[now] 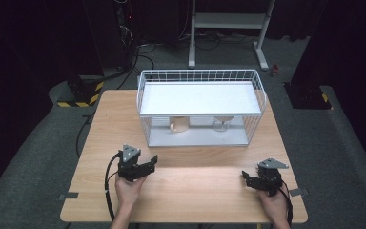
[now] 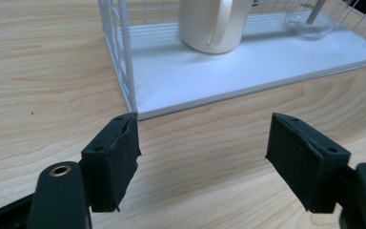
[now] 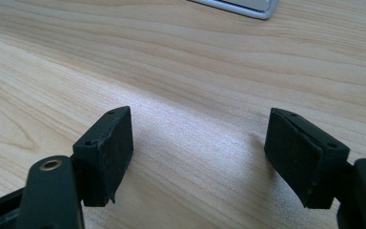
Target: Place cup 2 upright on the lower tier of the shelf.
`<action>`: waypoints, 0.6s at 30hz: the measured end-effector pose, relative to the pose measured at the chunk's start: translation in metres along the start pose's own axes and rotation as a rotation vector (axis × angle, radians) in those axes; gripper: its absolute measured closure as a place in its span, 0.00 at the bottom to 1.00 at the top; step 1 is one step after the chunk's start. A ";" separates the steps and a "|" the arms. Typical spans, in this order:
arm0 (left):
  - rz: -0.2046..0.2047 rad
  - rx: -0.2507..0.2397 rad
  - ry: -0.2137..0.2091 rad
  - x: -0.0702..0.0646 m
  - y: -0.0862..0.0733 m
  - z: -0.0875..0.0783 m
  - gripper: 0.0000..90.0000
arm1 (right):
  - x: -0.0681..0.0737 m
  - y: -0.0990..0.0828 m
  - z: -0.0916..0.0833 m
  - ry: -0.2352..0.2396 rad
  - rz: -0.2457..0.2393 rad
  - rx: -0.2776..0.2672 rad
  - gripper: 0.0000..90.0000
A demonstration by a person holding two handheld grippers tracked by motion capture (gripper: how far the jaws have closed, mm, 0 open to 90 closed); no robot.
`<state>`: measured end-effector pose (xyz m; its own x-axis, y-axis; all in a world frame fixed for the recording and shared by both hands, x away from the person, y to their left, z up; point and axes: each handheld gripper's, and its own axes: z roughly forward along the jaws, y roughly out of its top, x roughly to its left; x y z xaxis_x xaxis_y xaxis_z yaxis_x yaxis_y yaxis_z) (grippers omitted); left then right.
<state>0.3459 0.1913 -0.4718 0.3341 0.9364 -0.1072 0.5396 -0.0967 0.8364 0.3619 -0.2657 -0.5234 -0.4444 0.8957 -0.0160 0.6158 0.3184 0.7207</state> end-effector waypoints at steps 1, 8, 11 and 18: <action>-0.001 0.003 0.000 0.000 -0.001 -0.001 0.30 | 0.000 0.000 0.000 0.000 0.000 0.000 0.28; -0.003 0.011 0.010 -0.002 -0.010 0.000 0.30 | 0.000 0.000 0.000 0.000 0.000 0.000 0.28; 0.011 0.023 0.022 -0.003 -0.014 0.002 0.30 | 0.000 0.000 0.000 0.000 0.000 0.000 0.28; 0.008 0.052 0.043 -0.001 -0.025 0.007 0.30 | 0.000 0.000 0.000 0.000 0.000 0.000 0.28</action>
<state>0.3370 0.1903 -0.4964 0.3055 0.9491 -0.0764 0.5771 -0.1207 0.8077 0.3619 -0.2657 -0.5234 -0.4442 0.8958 -0.0161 0.6159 0.3184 0.7207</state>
